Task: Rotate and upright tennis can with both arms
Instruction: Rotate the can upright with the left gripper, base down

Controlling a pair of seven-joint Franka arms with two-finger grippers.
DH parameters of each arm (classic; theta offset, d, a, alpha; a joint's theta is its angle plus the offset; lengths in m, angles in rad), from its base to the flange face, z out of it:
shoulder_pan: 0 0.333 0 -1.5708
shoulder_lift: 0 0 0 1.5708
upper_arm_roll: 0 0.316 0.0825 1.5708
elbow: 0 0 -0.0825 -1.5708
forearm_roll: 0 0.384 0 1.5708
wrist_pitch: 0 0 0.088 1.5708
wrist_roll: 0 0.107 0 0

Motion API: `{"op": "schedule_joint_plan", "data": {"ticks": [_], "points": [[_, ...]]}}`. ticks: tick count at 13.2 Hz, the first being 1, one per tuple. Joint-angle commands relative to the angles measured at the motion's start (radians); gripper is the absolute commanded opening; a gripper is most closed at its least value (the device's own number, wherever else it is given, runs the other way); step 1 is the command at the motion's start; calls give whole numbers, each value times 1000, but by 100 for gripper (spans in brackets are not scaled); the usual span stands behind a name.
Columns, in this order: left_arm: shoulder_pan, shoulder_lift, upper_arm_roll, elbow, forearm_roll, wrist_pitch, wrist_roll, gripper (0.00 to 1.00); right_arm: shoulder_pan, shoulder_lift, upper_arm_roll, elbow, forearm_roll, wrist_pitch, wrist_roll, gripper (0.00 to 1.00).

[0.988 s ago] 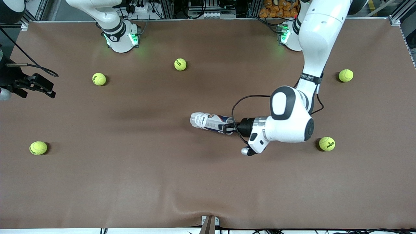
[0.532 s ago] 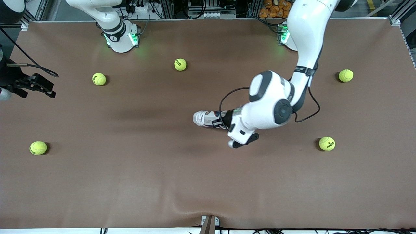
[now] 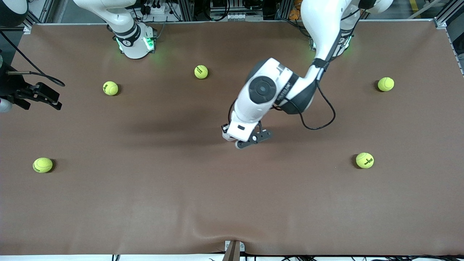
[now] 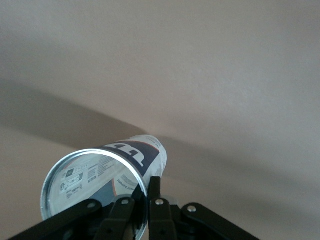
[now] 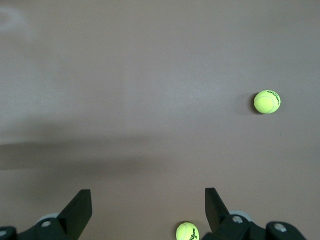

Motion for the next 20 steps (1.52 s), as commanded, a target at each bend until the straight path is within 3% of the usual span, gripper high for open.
{"op": "schedule_joint_plan", "data": {"ticks": [1,3,6,20], "points": [[-37,-9,29,23,49,-38,-50,0,-10,1,5,-4,19,9,8,100],[-87,-4,67,47,107,-82,-63,0,-10,1,5,-4,19,9,6,100],[-205,11,181,47,132,-96,-90,0,-9,1,5,-4,19,7,6,100],[-299,60,209,70,143,-90,-118,0,-7,7,5,-4,19,15,8,100]]}}
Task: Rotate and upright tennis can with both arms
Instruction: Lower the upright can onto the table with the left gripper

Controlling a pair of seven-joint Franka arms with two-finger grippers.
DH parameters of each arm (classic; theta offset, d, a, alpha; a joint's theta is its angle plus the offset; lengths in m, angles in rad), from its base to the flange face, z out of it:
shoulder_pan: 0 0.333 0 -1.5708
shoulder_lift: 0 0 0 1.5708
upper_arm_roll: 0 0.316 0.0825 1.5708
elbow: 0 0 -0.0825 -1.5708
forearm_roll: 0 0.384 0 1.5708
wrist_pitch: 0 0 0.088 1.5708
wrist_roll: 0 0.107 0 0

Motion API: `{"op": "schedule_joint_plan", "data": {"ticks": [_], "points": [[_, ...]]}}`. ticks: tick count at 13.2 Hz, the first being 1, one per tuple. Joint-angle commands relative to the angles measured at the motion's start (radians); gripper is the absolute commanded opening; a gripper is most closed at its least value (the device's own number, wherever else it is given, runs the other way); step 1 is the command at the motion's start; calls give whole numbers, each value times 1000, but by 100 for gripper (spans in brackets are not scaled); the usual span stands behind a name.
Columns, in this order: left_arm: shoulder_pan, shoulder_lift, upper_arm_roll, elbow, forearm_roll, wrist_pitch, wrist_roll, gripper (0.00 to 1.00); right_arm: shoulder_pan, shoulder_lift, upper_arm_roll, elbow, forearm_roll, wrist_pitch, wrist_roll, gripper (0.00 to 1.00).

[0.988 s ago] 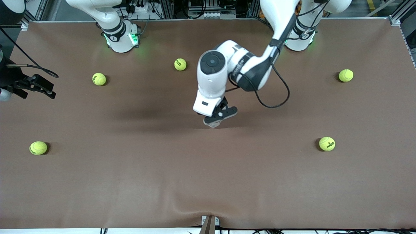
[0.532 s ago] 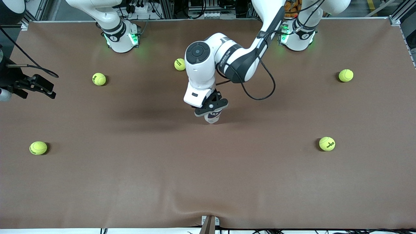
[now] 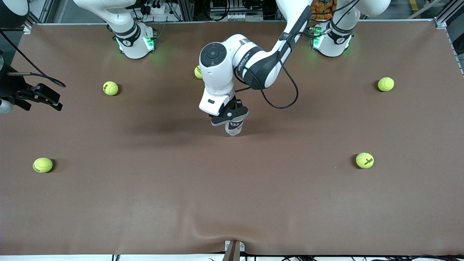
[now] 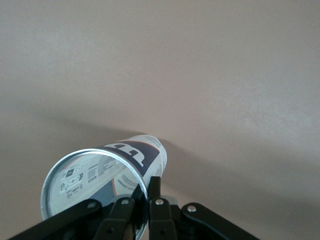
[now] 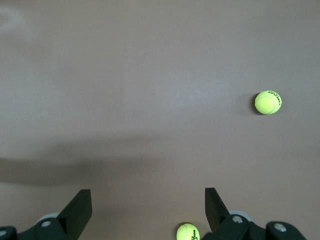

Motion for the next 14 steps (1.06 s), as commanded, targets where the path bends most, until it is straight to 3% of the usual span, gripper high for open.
{"op": "schedule_joint_plan", "data": {"ticks": [1,11,14], "points": [[-23,23,20,28,30,-2,-27,0,-7,5,5,1,17,7,8,100],[-34,40,17,26,58,20,-67,0,-7,8,5,1,19,8,8,100],[-34,38,17,25,58,30,-67,8,-9,8,5,2,17,10,8,100]]}}
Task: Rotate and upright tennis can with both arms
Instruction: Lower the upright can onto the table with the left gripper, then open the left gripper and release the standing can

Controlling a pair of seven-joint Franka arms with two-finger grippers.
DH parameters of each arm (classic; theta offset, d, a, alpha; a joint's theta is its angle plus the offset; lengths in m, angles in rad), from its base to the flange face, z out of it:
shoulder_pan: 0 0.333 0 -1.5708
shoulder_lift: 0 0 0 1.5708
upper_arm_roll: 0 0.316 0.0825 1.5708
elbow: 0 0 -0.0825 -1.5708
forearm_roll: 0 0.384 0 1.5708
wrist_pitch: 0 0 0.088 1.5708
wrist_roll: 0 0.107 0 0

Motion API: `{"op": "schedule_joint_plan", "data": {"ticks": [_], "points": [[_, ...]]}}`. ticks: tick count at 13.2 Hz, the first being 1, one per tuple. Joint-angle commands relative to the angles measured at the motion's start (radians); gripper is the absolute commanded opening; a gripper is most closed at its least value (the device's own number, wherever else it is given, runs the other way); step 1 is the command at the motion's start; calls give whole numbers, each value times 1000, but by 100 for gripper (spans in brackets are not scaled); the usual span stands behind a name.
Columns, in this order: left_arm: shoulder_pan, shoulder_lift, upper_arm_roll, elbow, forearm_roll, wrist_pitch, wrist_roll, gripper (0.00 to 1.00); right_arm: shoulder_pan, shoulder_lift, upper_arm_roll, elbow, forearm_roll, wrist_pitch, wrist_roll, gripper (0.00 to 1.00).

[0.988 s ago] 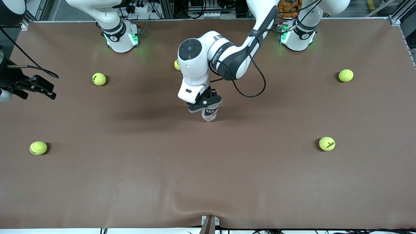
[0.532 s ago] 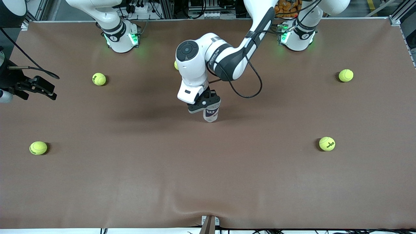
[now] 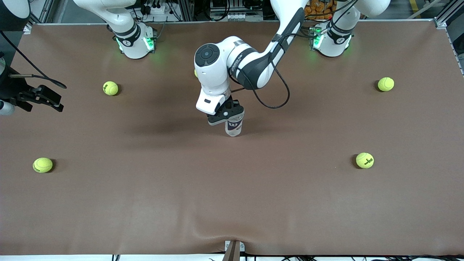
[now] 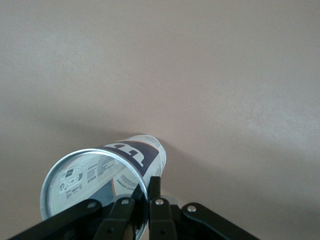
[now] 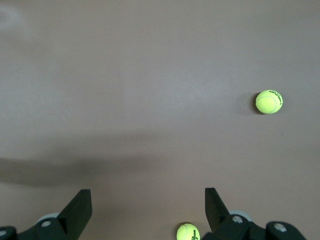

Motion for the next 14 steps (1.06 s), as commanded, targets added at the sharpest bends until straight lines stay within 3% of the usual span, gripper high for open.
{"op": "schedule_joint_plan", "data": {"ticks": [1,3,5,6,8,10,12,14], "points": [[-13,12,14,23,22,9,-28,11,-9,1,5,1,18,11,8,100],[-13,11,14,21,20,9,-28,23,-10,1,5,2,17,15,8,100],[-13,8,14,21,20,9,-29,25,-12,3,5,2,18,17,8,100],[-13,6,14,20,20,8,-29,36,-13,3,5,2,18,18,8,100],[-13,0,14,20,20,6,-29,38,-13,4,5,5,18,18,8,100],[-13,-8,14,20,19,-4,-31,52,-12,6,5,7,18,18,8,100],[-12,-23,13,20,11,-26,-29,56,-9,13,5,7,18,17,8,100],[-10,-49,7,21,11,-73,-23,82,-7,13,5,7,18,17,9,100]]}}
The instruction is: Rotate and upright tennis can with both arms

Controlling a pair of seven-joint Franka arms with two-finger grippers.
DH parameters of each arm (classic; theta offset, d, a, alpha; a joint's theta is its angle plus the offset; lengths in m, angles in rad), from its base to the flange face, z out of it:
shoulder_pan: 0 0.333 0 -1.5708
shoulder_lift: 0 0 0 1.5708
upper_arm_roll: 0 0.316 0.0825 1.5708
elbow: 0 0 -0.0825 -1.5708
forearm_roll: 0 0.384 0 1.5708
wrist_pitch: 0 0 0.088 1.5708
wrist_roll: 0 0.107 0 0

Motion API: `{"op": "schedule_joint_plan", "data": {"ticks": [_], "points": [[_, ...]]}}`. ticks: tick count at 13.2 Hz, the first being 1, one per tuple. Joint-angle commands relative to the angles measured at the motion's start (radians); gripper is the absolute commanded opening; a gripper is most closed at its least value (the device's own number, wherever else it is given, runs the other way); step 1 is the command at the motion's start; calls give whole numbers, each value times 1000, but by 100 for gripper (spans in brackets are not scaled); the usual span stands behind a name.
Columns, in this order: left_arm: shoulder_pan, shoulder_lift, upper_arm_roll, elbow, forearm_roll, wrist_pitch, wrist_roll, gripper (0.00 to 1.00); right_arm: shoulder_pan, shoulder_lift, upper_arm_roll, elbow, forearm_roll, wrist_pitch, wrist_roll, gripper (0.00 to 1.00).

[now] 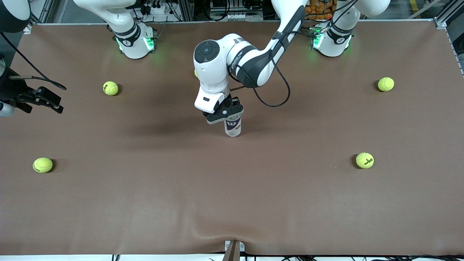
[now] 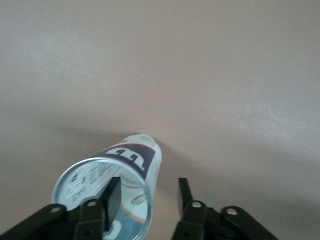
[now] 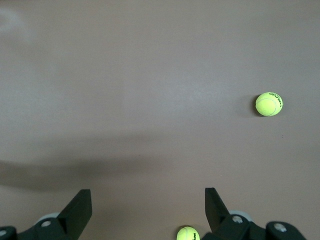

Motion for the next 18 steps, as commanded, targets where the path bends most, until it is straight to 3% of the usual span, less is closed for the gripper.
{"op": "schedule_joint_plan", "data": {"ticks": [1,6,18], "points": [[-8,-61,6,2,9,-64,-15,100,-5,7,6,7,18,3,9,100],[36,-143,5,2,9,-144,48,100,1,7,6,5,18,3,14,100],[319,-280,6,-1,-7,-245,437,100,19,-18,4,25,18,-72,29,100]]}}
